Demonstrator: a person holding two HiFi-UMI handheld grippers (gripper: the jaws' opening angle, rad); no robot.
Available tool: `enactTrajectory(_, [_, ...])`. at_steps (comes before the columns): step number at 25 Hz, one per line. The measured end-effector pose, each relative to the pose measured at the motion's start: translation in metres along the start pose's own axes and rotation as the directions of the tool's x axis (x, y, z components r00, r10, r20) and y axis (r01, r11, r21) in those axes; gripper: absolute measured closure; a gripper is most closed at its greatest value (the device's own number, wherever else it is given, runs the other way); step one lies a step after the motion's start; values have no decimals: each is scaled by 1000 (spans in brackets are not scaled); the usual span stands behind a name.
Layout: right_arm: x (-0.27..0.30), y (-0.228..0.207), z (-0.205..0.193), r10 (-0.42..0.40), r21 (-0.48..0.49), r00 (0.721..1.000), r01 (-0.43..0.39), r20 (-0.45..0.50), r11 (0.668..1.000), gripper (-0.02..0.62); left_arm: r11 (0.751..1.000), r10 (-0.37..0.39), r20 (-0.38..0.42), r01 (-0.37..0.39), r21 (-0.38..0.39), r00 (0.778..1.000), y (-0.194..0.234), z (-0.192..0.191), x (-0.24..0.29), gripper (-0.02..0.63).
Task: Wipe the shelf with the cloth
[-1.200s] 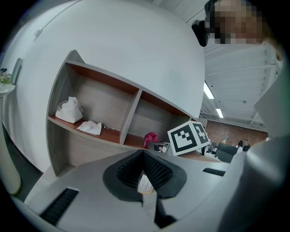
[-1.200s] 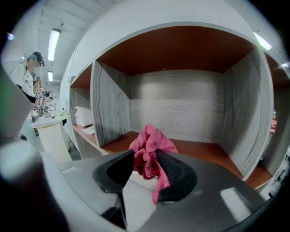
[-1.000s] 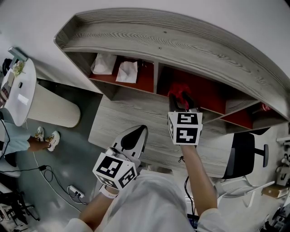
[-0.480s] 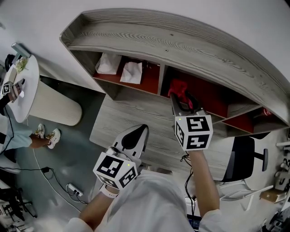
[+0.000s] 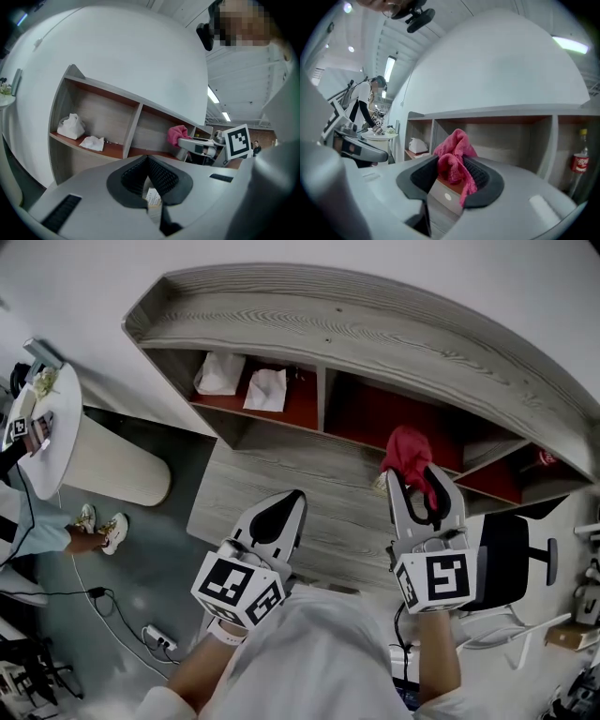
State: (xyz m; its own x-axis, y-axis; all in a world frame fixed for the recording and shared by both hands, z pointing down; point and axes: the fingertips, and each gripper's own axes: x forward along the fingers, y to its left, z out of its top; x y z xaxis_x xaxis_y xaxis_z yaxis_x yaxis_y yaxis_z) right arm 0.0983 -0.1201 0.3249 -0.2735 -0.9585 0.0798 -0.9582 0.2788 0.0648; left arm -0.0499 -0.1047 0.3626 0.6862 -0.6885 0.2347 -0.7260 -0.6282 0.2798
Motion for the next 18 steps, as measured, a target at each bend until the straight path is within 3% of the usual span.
enactTrajectory(4, [-52,-8,-5,-12,10,999,11,33,1000,434,1000,-6,14,5,20,1000,-5,6,-4,600])
enactTrajectory(10, [-120,-32,-29,-102,20,994,103,-31,995,434,999,-31,18,30,43,999,-12,7,-11,600])
enactTrajectory(18, [-143,-40,-44,-133,49,990,135,-38,990,434,997,-50,1,50,57,999,-22,-4,-12,600])
